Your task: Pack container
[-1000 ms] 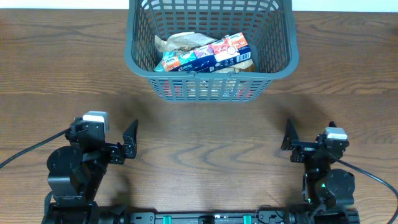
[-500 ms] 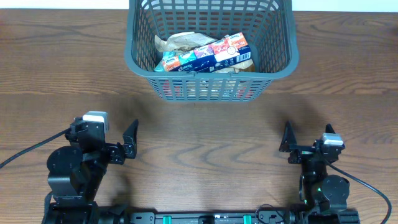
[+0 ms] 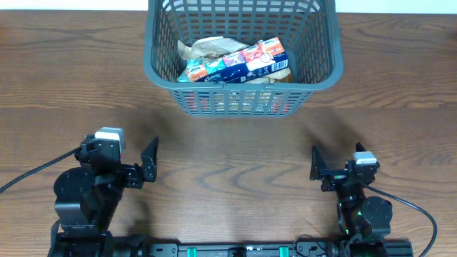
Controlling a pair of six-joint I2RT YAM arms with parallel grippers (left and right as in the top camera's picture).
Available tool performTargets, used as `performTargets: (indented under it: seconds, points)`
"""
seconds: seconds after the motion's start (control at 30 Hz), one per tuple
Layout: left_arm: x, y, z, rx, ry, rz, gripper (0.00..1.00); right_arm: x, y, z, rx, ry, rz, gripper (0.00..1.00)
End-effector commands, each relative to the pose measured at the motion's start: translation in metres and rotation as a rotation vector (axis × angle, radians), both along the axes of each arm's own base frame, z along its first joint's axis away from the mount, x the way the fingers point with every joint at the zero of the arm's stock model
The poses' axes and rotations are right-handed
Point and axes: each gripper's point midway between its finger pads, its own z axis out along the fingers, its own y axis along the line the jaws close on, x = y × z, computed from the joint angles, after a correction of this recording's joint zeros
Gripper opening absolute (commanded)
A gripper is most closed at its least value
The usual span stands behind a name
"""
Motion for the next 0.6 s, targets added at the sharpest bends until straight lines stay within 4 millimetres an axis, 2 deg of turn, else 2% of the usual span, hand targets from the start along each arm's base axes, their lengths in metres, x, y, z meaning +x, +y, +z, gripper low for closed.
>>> performTargets:
  seconds: [0.0, 0.57]
  points:
    - [-0.0011, -0.0017, 0.0018, 0.0, -0.009, -0.012, 0.99, -0.0008, 0.0061, -0.0003, -0.011, -0.006, 0.031, 0.99]
    - [-0.0011, -0.0017, 0.0018, 0.0, -0.009, -0.012, 0.99, -0.0008, 0.0067, -0.0005, -0.129, -0.018, 0.043, 0.99]
